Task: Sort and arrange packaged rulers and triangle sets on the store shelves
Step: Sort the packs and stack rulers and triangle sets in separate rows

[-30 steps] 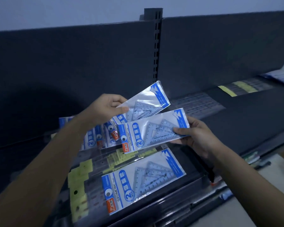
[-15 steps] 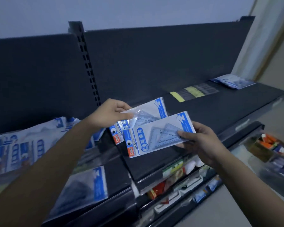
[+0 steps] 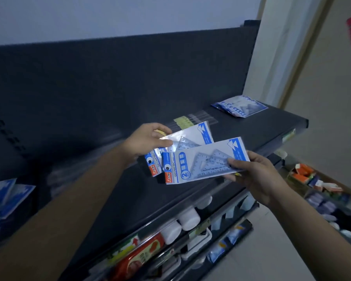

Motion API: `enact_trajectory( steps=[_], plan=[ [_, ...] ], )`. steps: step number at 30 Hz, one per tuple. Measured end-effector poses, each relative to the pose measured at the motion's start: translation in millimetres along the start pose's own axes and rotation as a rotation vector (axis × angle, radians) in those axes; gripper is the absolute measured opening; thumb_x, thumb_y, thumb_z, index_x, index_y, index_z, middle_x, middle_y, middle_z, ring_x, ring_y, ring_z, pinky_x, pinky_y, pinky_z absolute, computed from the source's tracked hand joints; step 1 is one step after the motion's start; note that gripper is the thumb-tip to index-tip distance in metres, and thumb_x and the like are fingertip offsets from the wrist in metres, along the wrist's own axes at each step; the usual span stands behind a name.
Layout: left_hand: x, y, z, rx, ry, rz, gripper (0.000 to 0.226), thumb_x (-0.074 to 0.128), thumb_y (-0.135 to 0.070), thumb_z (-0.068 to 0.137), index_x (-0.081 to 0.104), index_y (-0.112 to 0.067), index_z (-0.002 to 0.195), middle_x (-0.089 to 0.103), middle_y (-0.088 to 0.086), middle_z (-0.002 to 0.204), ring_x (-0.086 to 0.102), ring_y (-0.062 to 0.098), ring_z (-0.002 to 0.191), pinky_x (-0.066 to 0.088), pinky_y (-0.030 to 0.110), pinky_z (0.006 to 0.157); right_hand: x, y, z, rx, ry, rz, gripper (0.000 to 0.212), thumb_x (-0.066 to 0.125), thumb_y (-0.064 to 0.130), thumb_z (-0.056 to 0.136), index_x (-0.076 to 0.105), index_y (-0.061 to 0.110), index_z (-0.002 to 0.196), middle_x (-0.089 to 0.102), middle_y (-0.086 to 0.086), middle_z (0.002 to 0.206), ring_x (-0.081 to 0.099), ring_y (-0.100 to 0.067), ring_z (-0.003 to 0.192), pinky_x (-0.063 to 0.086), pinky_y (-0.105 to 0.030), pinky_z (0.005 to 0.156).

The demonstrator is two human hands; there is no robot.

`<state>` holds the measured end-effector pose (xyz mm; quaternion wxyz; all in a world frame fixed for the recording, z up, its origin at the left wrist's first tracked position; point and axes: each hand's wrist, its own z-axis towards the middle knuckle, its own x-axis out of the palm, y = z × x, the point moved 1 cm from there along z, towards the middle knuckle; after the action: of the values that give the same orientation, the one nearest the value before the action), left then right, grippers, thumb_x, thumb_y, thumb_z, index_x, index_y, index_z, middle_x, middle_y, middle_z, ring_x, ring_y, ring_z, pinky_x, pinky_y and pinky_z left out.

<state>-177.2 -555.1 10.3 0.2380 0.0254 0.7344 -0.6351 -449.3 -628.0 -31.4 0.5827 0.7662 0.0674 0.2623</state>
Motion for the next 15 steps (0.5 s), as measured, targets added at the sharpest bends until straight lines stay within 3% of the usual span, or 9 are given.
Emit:
enact_trajectory(
  steps=[3,9,12,15],
  plan=[
    [18,-7,35,0.004,0.018,0.018,0.023,0.076,-0.011,0.079,0.065,-0.019,0.098,0.074,0.004,0.084,0.073,0.02,0.072,0.056,0.029,0.06,-24,10,26,0.009,-0.014,-0.019,0.028,0.066,-0.003,0.078,0.063,-0.001,0.106,0.071,-0.016,0.101,0.071,-0.027,0.086,0.06,-0.031,0.062],
    [60,-18,115,0.026,0.077,0.049,0.026,0.077,-0.008,0.076,0.068,-0.015,0.1,0.072,0.009,0.095,0.068,0.016,0.084,0.051,0.036,0.091,-67,36,90,0.0,0.036,-0.123,0.034,0.071,0.002,0.069,0.065,0.003,0.102,0.073,-0.015,0.098,0.072,-0.029,0.085,0.058,-0.033,0.063],
    [81,-28,157,0.012,0.111,0.007,0.028,0.074,-0.002,0.078,0.067,-0.011,0.104,0.071,0.014,0.099,0.068,0.022,0.088,0.053,0.037,0.088,-93,54,123,-0.003,0.031,-0.216,0.038,0.073,0.001,0.064,0.065,0.002,0.101,0.073,-0.015,0.094,0.072,-0.028,0.081,0.059,-0.036,0.062],
    [99,-42,193,0.026,0.127,0.03,0.029,0.073,-0.004,0.079,0.067,-0.013,0.106,0.072,0.011,0.1,0.069,0.017,0.086,0.055,0.029,0.081,-123,74,153,-0.022,0.058,-0.401,0.039,0.078,0.005,0.061,0.065,0.003,0.098,0.073,-0.014,0.09,0.071,-0.026,0.074,0.059,-0.035,0.06]
  ],
)
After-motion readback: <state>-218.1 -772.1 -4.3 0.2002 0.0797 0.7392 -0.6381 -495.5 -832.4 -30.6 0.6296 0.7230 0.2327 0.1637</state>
